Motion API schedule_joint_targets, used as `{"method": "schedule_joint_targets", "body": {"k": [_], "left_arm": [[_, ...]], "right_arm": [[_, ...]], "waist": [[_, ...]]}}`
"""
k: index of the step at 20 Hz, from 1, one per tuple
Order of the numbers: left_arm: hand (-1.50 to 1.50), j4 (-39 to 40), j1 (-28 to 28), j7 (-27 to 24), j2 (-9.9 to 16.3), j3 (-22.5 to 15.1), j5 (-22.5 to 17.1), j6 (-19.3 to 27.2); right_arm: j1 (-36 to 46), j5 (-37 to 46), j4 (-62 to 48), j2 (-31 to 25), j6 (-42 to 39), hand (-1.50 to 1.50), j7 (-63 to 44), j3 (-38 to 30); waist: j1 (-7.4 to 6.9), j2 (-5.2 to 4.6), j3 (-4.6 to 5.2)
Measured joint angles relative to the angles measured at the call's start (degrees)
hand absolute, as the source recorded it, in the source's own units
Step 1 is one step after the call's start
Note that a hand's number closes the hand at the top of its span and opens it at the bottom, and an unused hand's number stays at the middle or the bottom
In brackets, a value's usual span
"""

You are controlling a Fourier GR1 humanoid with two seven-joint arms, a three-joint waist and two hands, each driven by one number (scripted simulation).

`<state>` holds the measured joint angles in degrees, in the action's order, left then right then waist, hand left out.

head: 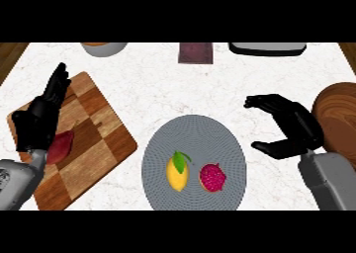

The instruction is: Pick the cupcake from the placemat and place it in the bowl

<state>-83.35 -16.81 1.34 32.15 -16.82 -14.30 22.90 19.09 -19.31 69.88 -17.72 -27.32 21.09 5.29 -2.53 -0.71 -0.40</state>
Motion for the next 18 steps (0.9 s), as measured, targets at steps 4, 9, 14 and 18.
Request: {"method": "schedule_joint_targets", "body": {"k": [4, 9, 14, 18], "left_arm": [[0.0, -1.3, -0.1, 1.4, -0.3, -0.1, 0.7, 0.8], [0.0, -2.6, 0.4, 2.9, -1.0, -0.4, 2.1, 2.0], [0.0, -3.3, 1.0, 3.7, -1.0, 0.1, 2.7, 1.9], [0.0, -3.7, 1.7, 3.8, -1.1, 0.7, 3.4, 1.6]], "right_arm": [[2.2, 5.9, -2.4, -5.1, -6.6, -1.5, 9.1, 1.4], [6.0, 14.3, -1.3, -10.8, -6.7, -1.5, 10.7, 5.3], [11.2, 22.5, 1.8, -13.2, -6.0, -1.5, 8.2, 10.8], [13.6, 28.1, 4.5, -12.7, -6.7, -1.5, 5.9, 15.7]], "waist": [[0.46, 0.19, 0.11], [1.01, 0.46, 0.26], [1.3, 0.64, 0.36], [1.61, 0.72, 0.39]]}}
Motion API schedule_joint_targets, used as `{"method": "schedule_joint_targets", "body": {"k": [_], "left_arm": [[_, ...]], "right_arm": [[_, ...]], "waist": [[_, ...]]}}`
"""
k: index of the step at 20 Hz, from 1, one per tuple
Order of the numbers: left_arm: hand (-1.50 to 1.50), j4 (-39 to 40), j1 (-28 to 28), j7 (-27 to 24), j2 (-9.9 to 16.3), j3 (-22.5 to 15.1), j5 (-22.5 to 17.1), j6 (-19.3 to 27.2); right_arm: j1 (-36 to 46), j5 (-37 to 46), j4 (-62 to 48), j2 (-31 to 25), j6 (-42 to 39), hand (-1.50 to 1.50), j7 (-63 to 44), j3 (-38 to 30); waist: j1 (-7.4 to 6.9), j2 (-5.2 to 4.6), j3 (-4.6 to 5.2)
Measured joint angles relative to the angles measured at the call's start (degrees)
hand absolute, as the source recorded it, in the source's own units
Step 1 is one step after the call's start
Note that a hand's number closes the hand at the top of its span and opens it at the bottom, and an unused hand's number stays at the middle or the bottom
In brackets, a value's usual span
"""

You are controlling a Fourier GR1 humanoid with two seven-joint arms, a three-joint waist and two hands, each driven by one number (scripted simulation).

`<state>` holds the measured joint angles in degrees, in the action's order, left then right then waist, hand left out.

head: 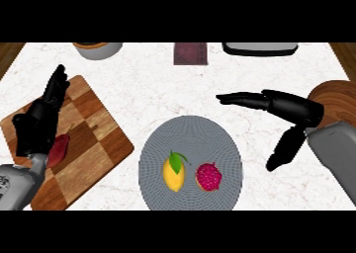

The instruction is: Pick the cupcake from the placemat and place it in the bowl

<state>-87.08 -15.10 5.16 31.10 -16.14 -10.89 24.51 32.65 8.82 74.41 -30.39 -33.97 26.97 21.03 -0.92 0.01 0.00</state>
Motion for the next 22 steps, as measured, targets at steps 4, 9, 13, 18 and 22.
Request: {"method": "schedule_joint_targets", "body": {"k": [4, 9, 13, 18, 22], "left_arm": [[0.0, -0.2, 0.9, -0.1, -1.2, 0.3, 1.3, 0.0], [0.0, -1.6, 0.6, 2.0, -2.3, 1.4, 2.9, -0.1], [0.0, -2.1, 1.5, 2.2, -3.3, 1.7, 4.2, -0.9], [0.0, -2.6, 2.4, 2.2, -3.6, 3.4, 4.8, -2.1], [0.0, -3.7, 2.6, 3.0, -4.7, 4.5, 6.3, -3.1]], "right_arm": [[1.0, 3.0, 2.7, 1.0, -2.5, -1.5, -2.6, 3.2], [0.8, 7.5, 4.9, 3.9, -4.2, -1.5, -5.3, 6.9], [-0.1, 11.5, 7.5, 5.7, -5.8, -1.5, -8.4, 9.6], [-0.8, 17.6, 7.4, 7.1, -6.6, -1.5, -12.1, 12.3], [-2.6, 22.4, 6.4, 9.8, -6.0, -1.5, -13.2, 13.3]], "waist": [[0.41, 0.04, 0.01], [0.58, 0.05, 0.01], [0.72, 0.06, 0.01], [0.68, 0.05, 0.01], [0.71, 0.01, 0.0]]}}
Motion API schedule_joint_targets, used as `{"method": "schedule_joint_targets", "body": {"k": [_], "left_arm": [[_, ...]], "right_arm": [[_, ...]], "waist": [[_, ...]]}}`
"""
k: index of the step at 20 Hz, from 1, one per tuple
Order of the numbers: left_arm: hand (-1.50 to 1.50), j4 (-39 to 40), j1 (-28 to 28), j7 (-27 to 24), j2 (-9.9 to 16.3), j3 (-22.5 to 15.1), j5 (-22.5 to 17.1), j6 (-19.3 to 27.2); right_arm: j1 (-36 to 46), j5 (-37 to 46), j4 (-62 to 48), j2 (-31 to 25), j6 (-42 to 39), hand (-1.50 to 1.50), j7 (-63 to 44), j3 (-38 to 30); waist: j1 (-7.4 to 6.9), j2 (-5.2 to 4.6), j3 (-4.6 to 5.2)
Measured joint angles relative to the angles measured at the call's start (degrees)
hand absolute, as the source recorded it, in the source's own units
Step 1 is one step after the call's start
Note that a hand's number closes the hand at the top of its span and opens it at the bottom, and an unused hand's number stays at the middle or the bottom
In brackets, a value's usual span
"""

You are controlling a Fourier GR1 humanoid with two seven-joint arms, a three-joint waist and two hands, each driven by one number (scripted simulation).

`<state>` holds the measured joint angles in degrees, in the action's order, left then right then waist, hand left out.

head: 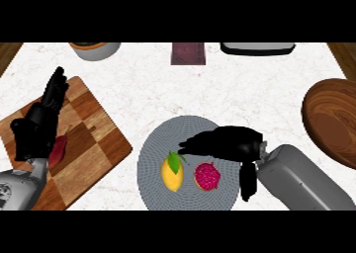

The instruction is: Pick the cupcake from the placemat and place it in the bowl

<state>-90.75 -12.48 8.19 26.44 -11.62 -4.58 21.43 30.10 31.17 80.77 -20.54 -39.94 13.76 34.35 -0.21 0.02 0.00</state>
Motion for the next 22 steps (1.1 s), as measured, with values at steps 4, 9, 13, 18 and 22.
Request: {"method": "schedule_joint_targets", "body": {"k": [4, 9, 13, 18, 22], "left_arm": [[0.0, -0.7, 0.0, 1.3, -0.8, 1.7, 1.3, -1.7], [0.0, -0.3, -1.0, 2.2, -3.1, 3.0, 3.6, -2.7], [0.0, -0.1, -0.4, 1.7, -4.1, 4.3, 4.7, -4.4], [0.0, 0.9, -1.2, 1.4, -5.8, 5.7, 6.1, -5.7], [0.0, -0.8, 0.2, 1.8, -6.6, 6.4, 7.3, -6.5]], "right_arm": [[-1.1, 3.8, -1.6, 3.2, 0.2, -1.5, -0.5, -0.1], [-1.8, 9.2, -7.7, 5.5, 3.8, -1.5, 4.5, -0.2], [-1.4, 12.7, -12.3, 8.8, 5.4, -1.5, 6.4, -0.3], [-0.5, 16.8, -14.6, 10.3, 7.6, 1.5, 10.1, -0.4], [-1.1, 19.8, -15.2, 11.5, 11.2, 1.5, 13.1, -0.7]], "waist": [[0.01, -0.01, 0.0], [-0.02, -0.05, 0.0], [-0.09, -0.07, 0.0], [-0.04, 0.1, -0.02], [-0.02, 0.27, -0.03]]}}
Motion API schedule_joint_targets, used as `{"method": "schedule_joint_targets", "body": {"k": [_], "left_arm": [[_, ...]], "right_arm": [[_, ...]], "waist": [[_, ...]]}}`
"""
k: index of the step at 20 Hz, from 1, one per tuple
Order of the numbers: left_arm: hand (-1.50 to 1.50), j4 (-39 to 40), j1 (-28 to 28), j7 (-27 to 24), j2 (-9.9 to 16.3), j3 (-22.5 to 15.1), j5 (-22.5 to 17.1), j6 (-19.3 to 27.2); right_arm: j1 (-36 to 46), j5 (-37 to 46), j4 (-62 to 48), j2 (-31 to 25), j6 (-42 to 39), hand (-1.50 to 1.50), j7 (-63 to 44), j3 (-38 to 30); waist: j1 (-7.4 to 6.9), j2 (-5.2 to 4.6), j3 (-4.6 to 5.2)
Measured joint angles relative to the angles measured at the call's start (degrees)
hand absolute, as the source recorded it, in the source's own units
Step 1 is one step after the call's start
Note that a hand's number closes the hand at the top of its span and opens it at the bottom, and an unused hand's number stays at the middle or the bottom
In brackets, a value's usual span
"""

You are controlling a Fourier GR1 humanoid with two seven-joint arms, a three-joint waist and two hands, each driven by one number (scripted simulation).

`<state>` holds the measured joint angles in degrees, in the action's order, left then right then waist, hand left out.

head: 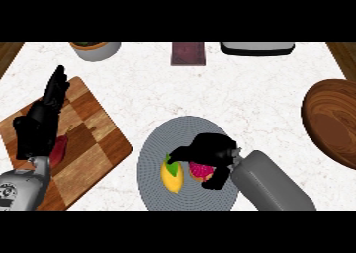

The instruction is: Pick the cupcake from the placemat and place it in the bowl

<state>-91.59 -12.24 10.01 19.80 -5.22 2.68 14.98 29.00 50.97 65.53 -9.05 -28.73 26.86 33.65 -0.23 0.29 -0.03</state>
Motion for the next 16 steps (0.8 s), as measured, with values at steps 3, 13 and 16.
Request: {"method": "schedule_joint_targets", "body": {"k": [3, 13, 16], "left_arm": [[0.0, -1.2, 1.7, -0.6, -0.8, 0.7, 0.6, -1.0], [0.0, -1.2, 2.0, 1.3, -0.7, 3.2, 1.4, -1.4], [0.0, -1.6, 2.6, 1.4, -0.6, 3.5, 1.4, -1.3]], "right_arm": [[-0.2, 1.7, -1.4, 0.7, 1.8, 1.5, 2.5, -1.1], [-14.7, 4.6, 7.3, 6.9, 7.9, 1.5, -17.6, -4.9], [-21.9, 5.9, 15.3, 7.8, 11.0, 1.5, -27.5, -2.5]], "waist": [[-0.02, 0.07, -0.01], [2.92, 1.15, 0.12], [3.29, 1.26, 0.19]]}}
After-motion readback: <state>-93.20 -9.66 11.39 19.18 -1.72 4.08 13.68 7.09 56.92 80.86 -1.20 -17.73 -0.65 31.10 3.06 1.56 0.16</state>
